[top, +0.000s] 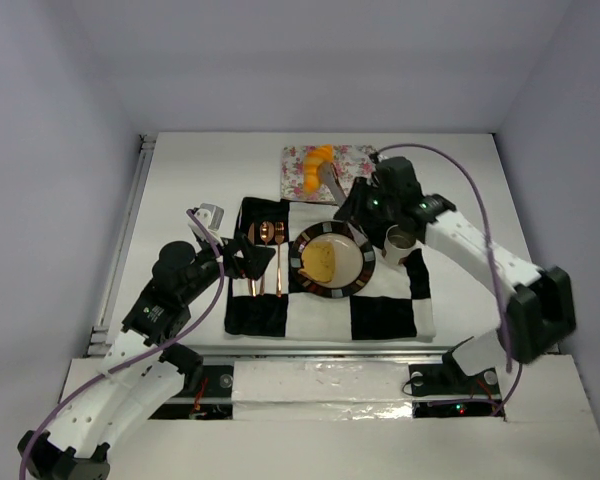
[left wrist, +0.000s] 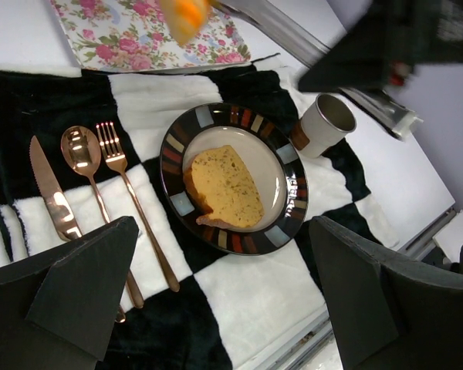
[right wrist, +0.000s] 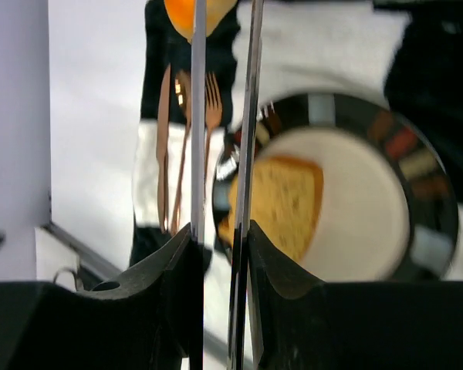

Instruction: Place the bread

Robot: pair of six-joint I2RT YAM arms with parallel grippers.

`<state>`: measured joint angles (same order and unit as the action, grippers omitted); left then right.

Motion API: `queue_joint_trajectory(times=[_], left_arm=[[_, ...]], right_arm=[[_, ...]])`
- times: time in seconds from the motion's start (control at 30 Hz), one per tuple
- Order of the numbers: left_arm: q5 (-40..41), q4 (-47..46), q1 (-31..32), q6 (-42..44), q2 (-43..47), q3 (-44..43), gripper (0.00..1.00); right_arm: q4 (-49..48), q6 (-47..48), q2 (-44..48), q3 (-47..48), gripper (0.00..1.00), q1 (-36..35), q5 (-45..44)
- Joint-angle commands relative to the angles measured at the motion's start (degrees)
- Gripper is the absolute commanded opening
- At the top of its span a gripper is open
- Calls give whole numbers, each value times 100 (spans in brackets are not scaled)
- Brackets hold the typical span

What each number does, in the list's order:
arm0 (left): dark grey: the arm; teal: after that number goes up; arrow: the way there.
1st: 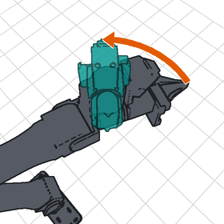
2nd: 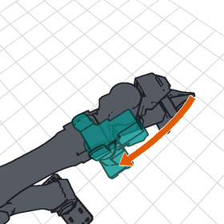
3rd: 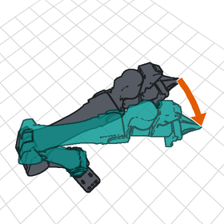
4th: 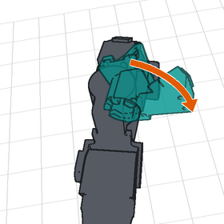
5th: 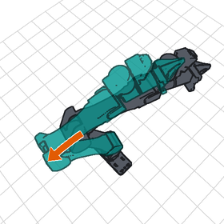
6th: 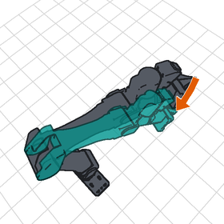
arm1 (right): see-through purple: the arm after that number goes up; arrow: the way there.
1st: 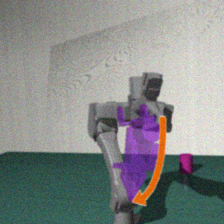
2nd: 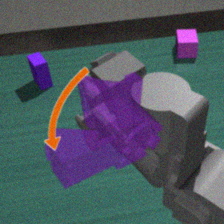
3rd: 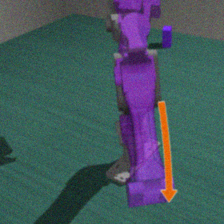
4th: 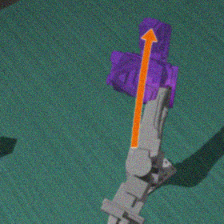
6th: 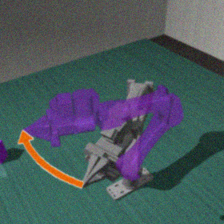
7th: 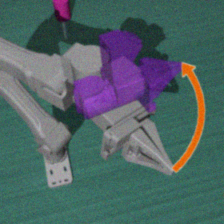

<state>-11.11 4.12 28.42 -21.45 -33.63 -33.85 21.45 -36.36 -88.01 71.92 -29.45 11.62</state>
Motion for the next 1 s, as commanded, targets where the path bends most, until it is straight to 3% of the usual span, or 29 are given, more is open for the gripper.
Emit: queue_joint_trajectory(times=[0.0, 0.13, 0.4, 0.73, 0.87, 0.97], left_arm=[[13, -236, 23, 62, 14, -61, 94], [22, -236, 23, 53, 14, -61, 94], [92, -219, 23, 62, -56, -70, 94], [145, -166, 23, 53, 32, -70, 94], [110, -166, 23, 53, 67, -70, 94], [92, -183, 23, 53, 84, -70, 94]], right_arm=[[51, 85, 1028, -905, 26, -95, 262], [692, -64, 2617, -1943, 26, -166, 350], [2231, -205, 4036, -2779, 27, -219, 393], [2188, -284, 3686, -2885, 30, -298, 535], [2266, -284, 3782, -2666, 50, -298, 333], [2442, -267, 3817, -2262, 57, -298, 227]])
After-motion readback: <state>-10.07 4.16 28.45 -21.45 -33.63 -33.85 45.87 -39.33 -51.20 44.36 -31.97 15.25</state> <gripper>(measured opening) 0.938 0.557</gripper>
